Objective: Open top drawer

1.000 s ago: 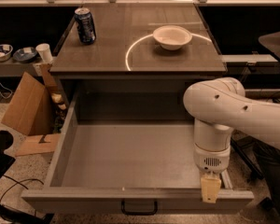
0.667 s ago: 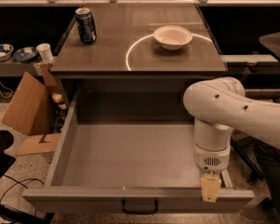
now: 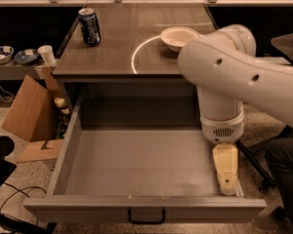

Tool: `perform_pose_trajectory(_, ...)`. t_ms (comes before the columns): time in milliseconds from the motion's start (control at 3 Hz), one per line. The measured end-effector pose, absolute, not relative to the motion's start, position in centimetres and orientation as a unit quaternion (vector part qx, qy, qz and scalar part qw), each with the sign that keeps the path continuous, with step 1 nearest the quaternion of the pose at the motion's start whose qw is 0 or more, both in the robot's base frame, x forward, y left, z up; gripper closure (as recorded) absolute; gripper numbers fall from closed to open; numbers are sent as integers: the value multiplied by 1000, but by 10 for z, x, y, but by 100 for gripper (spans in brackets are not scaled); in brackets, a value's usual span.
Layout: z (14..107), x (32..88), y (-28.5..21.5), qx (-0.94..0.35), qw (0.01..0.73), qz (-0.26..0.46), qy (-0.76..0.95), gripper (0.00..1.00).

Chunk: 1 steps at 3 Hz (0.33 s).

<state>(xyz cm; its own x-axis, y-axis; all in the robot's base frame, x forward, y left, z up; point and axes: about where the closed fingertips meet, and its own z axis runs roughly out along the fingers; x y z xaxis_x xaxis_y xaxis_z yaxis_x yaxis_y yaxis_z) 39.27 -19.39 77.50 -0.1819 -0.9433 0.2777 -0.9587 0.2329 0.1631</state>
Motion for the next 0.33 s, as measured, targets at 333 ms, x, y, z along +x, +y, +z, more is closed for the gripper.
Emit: perform_pose_trajectory(333, 837, 440, -211, 610, 111, 51, -783, 0)
